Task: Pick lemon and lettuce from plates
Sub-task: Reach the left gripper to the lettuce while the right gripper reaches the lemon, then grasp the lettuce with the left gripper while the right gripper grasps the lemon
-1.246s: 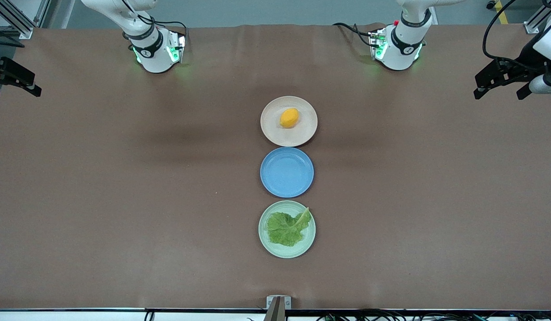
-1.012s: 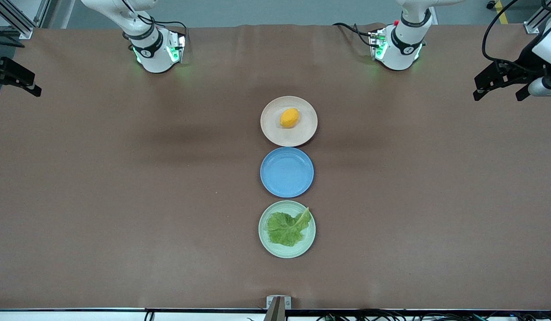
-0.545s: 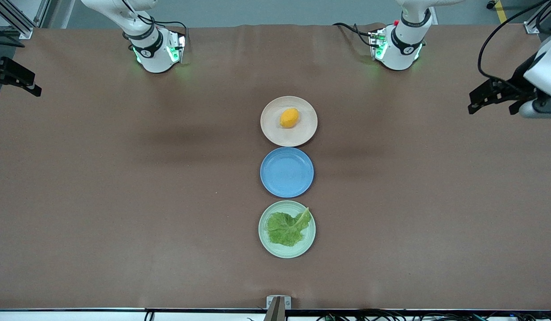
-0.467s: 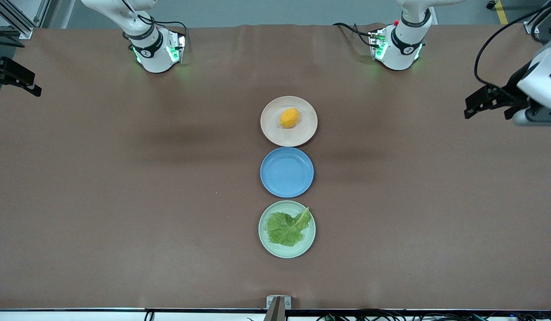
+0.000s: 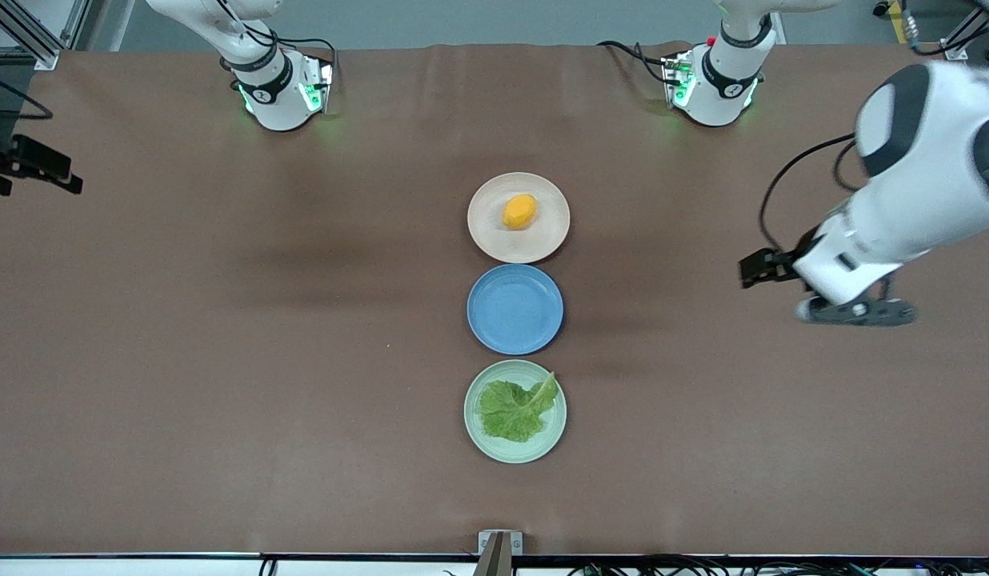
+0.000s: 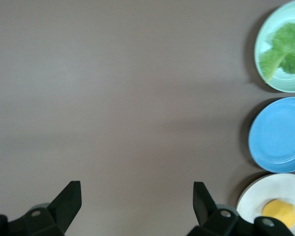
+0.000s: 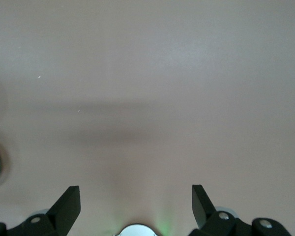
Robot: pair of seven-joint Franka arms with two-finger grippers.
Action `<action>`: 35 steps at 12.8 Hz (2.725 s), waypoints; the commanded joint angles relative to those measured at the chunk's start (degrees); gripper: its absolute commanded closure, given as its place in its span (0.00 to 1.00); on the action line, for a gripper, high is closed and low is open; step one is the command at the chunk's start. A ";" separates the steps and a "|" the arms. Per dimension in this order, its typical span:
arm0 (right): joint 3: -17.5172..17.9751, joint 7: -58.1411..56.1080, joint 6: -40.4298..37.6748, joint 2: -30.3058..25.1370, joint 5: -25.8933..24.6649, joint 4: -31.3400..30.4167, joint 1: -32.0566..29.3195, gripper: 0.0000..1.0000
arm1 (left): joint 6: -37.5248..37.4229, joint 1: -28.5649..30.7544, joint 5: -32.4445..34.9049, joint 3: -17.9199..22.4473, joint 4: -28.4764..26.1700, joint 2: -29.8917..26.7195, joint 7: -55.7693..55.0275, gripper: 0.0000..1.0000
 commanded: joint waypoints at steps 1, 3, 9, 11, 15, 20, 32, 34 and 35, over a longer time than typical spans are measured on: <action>0.52 -0.09 2.59 6.99 0.41 0.39 -0.97 0.00 | 3.00 -4.23 0.87 0.09 5.87 9.11 -0.66 0.00; 0.87 0.17 5.56 9.21 -1.52 0.39 0.08 0.00 | 5.81 -9.14 1.13 0.61 10.35 15.88 -0.92 0.00; 0.96 26.65 9.35 9.04 3.49 -4.17 9.99 0.00 | 31.96 -14.08 5.68 0.62 11.16 26.71 -1.72 0.00; 0.96 37.83 12.86 8.78 3.49 -6.63 15.96 0.00 | 40.07 -15.57 6.14 0.62 11.16 29.87 1.43 0.03; 0.96 58.66 21.64 8.86 3.57 -11.55 28.88 0.00 | 52.55 -17.69 5.96 0.44 13.78 37.60 3.64 0.11; 0.96 75.46 35.17 11.05 3.66 -17.18 42.24 0.00 | 58.39 -19.01 6.05 0.44 16.17 42.72 6.02 0.24; 0.79 100.61 47.50 27.57 1.91 -15.70 62.38 0.00 | 58.39 -20.85 6.32 0.71 16.43 44.13 10.41 0.80; 0.70 104.75 50.30 31.17 1.82 -14.82 64.49 0.00 | 58.39 -20.77 6.14 0.62 16.44 43.78 9.80 0.96; 0.70 105.90 51.71 32.58 1.82 -14.47 64.77 0.00 | 58.39 -20.77 6.14 0.71 16.35 43.52 9.88 0.98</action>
